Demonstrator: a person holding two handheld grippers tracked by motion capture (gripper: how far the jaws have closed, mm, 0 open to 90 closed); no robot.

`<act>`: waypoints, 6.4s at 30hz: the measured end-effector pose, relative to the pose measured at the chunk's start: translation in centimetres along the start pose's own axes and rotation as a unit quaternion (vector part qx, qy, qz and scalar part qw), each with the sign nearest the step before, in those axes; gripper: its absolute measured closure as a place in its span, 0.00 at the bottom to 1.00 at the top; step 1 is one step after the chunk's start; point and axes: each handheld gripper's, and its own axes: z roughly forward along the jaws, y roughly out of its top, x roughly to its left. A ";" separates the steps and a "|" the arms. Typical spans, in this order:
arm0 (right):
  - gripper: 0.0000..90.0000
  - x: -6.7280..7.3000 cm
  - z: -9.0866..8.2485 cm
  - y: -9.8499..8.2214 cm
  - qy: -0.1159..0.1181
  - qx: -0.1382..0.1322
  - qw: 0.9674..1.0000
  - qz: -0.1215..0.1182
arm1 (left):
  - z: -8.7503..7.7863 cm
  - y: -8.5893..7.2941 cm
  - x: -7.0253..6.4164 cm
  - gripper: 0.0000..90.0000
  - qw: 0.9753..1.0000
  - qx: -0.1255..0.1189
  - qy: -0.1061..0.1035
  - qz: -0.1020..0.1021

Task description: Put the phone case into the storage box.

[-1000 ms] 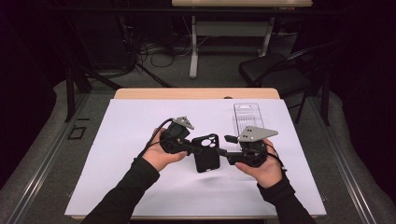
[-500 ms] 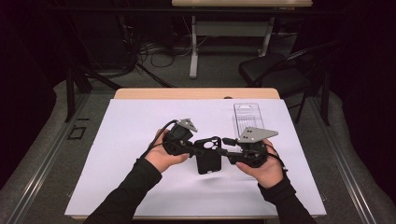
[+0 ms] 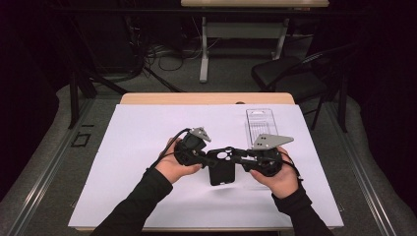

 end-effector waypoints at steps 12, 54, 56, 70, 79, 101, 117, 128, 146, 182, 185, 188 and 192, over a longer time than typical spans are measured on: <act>0.86 -0.1 0.0 0.0 0.010 -0.001 1.000 0.006 | 0.2 0.0 -0.2 0.91 1.000 0.002 -0.003 0.002; 0.91 -0.6 0.2 -0.6 0.033 0.008 0.999 -0.001 | 0.7 -0.3 -0.2 0.91 1.000 0.007 -0.005 0.004; 0.91 -0.6 0.2 -0.6 0.033 0.008 0.999 0.001 | 0.7 -0.3 -0.2 0.90 1.000 0.007 -0.006 0.004; 0.92 -0.6 0.1 -0.7 0.032 0.007 0.999 0.001 | 0.8 -0.3 -0.3 0.90 1.000 0.008 -0.012 0.003; 0.92 -0.6 0.0 -0.8 0.033 0.002 0.999 0.002 | 0.8 -0.3 -0.3 0.90 1.000 0.004 -0.011 0.001; 0.92 -1.7 -1.1 -0.6 0.034 -0.011 0.999 0.016 | 0.0 -0.8 -0.4 0.55 0.998 -0.058 -0.018 0.002; 0.92 -2.6 -2.1 -0.3 0.025 -0.015 0.999 0.019 | -1.1 -3.1 0.4 0.47 0.997 -0.079 0.019 -0.004; 0.92 -3.1 -3.2 0.2 0.021 -0.032 0.999 0.018 | -1.4 -5.6 1.2 0.26 0.992 -0.109 0.039 -0.050; 0.92 -5.1 -4.8 1.3 0.014 -0.048 0.999 0.009 | -2.9 -8.2 1.8 0.18 0.988 -0.123 0.065 -0.069; 0.92 -10.3 -7.8 1.4 -0.017 -0.054 0.998 0.021 | -3.1 -9.4 2.4 0.18 0.988 -0.118 0.073 -0.071; 0.92 -10.8 -8.1 1.6 -0.022 -0.053 0.998 0.017 | -3.1 -9.4 2.5 0.18 0.988 -0.118 0.074 -0.070; 0.92 -11.4 -8.3 1.6 -0.025 -0.054 0.998 0.019 | -3.1 -9.5 2.5 0.18 0.988 -0.119 0.074 -0.071; 0.92 -12.5 -8.4 1.6 -0.028 -0.053 0.998 0.022 | -3.1 -9.5 2.5 0.18 0.987 -0.119 0.074 -0.074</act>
